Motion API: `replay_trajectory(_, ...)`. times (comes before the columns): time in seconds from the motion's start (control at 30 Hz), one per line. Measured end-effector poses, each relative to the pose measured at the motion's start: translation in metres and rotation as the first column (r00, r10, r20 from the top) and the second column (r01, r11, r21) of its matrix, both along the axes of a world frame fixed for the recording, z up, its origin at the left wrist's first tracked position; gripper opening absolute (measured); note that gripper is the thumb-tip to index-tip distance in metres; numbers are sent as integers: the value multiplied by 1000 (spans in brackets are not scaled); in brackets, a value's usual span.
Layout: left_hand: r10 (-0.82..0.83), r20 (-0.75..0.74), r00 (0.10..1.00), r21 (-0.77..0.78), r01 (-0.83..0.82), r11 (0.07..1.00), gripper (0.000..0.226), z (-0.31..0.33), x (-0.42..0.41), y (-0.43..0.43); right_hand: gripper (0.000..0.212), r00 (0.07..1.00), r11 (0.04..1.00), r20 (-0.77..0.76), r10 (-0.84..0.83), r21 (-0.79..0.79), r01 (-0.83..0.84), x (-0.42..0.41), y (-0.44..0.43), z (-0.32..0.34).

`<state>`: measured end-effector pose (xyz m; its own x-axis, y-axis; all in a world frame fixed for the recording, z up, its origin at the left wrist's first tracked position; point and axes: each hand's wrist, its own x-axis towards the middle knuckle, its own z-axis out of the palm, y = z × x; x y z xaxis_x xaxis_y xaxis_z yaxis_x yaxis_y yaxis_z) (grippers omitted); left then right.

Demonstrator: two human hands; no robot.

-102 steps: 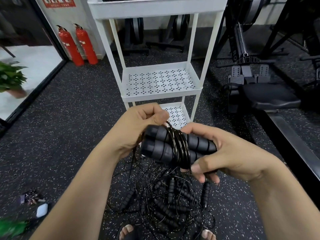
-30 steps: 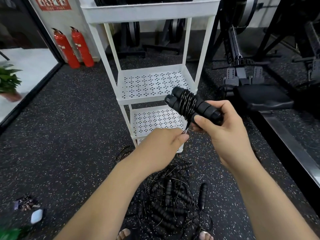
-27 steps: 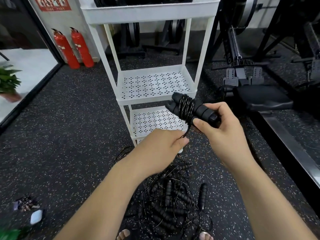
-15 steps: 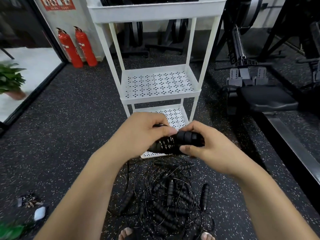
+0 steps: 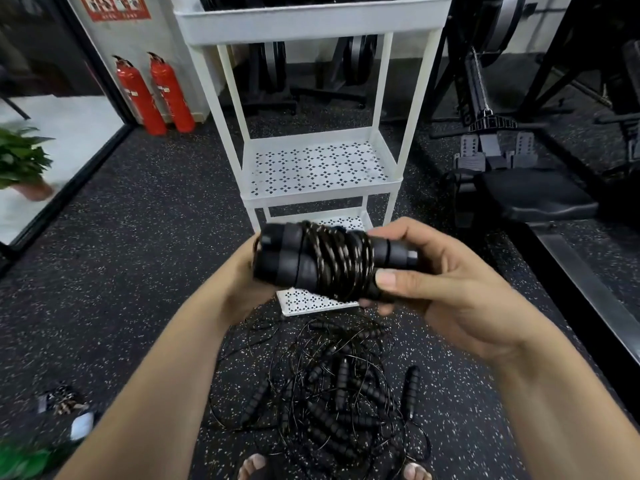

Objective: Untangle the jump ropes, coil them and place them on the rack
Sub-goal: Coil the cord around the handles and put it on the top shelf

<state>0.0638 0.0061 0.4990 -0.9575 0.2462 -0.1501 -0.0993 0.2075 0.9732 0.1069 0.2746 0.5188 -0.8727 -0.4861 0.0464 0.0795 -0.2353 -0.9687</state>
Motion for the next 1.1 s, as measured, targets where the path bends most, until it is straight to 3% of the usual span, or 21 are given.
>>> replay_trajectory(0.1, -54, 33, 998, -170, 59, 984, 31, -5, 5, 20, 43, 984, 980, 25, -178, -89, 180, -4, 0, -1)
replay_trajectory(0.2, -131, 2, 991, -315, 125, 941, 35, 5, 12, 45, 35, 937, 930, 37, -348, -109, 350, -7, -1, -4)
replay_trajectory(0.27, -180, -41, 983, -440, 144, 886, 42, 6, 17, 55, 30, 888, 886, 11, -459, -71, 459, -10, -2, -8)
replay_trajectory(0.37, -255, -80, 964, -554, 170, 815, 35, 6, 24, 65, 28, 813, 814, -57, -580, -7, 580, -16, 0, -19)
replay_trajectory(0.53, -349, -131, 928, -663, 179, 727, 41, 2, 29, 70, 27, 717, 676, -224, -660, 240, 697, -20, 5, -31)
replay_trajectory(0.67, -384, -180, 905, -685, 165, 710, 39, 12, 29, 64, 27, 729, 613, -317, -606, 398, 683, -21, 6, -38)
replay_trajectory(0.93, -195, -278, 941, -495, 34, 868, 12, 28, 20, 33, 25, 918, 701, -264, -297, 592, 397, -21, -1, -46)
replay_trajectory(1.1, -121, -302, 946, -370, 0, 929, 9, 26, 15, 18, 28, 966, 711, -256, -27, 675, 199, -18, -10, -49)
